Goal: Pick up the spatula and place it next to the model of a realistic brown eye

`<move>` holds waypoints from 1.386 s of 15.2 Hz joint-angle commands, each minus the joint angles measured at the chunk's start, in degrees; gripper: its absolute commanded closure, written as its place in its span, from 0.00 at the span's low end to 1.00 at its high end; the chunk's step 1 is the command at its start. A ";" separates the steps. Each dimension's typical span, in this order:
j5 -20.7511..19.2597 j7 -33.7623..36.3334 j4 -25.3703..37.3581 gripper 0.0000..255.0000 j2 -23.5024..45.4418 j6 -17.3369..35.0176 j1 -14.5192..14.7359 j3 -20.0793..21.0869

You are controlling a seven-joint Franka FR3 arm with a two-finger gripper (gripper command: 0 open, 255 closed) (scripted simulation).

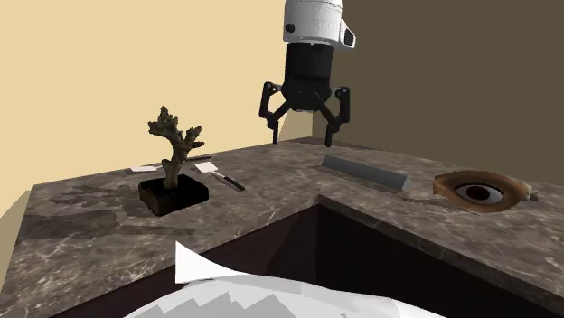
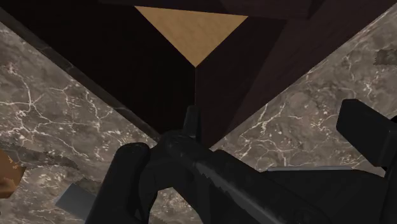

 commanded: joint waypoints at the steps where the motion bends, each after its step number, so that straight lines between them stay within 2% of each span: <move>1: 0.00 0.00 0.00 0.00 0.00 0.00 0.00 0.00; 11: -0.06 -3.76 9.97 0.00 21.20 10.34 3.82 4.97; 21: -3.75 -5.51 25.75 0.00 42.54 14.70 7.12 10.36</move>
